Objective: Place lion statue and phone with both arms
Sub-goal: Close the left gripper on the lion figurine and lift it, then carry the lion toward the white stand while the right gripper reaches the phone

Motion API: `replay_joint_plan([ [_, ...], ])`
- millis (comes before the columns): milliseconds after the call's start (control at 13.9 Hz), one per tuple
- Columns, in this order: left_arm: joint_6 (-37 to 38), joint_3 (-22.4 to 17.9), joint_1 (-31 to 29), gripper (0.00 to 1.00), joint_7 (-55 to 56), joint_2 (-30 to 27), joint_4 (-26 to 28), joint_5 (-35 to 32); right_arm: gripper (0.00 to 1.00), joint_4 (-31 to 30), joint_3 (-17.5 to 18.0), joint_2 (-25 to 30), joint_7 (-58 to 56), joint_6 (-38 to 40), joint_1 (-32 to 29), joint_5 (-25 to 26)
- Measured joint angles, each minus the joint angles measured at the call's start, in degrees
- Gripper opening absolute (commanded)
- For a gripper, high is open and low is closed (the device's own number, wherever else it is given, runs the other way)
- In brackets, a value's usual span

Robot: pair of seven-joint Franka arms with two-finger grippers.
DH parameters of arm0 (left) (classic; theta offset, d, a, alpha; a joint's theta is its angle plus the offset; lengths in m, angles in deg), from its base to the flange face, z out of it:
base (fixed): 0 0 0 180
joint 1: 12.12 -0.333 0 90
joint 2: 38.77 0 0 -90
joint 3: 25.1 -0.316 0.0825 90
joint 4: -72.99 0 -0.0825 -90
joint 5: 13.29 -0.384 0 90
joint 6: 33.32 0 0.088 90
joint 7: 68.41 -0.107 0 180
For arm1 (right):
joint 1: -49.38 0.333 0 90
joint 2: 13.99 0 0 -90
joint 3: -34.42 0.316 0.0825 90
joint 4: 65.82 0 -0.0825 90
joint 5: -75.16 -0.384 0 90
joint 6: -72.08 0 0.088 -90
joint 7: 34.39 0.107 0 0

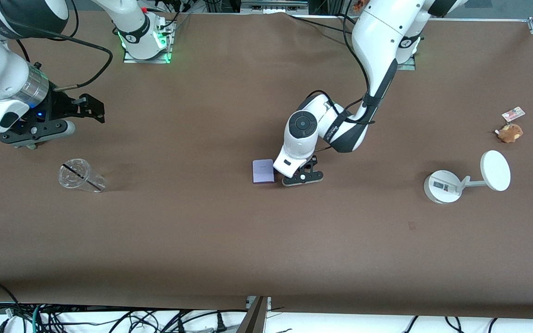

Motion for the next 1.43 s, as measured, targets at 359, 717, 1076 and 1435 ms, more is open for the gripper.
replay_joint_plan([
  [359, 1.8, -1.0, -5.4, 0.00, -10.2, -3.3, -0.4, -0.1, 1.00, 0.0, 0.0, 0.0, 0.0, 0.0, 0.1, 0.0],
  [717, 3.2, -1.4, -16.2, 0.00, -25.4, -7.5, 4.8, 0.0, 1.00, 0.0, 0.3, -0.4, 5.3, -0.2, 4.5, -0.1],
  [1076, 3.2, -2.0, -24.1, 0.00, -35.4, -10.9, 12.1, 0.0, 1.00, 0.0, 0.6, -4.1, 11.4, -5.5, 11.6, -0.1],
  [1435, 2.5, -7.3, -26.5, 0.00, -47.9, -12.6, 15.0, 5.3, 1.00, -0.1, 0.6, -8.8, 20.3, -11.3, 17.6, -0.2],
])
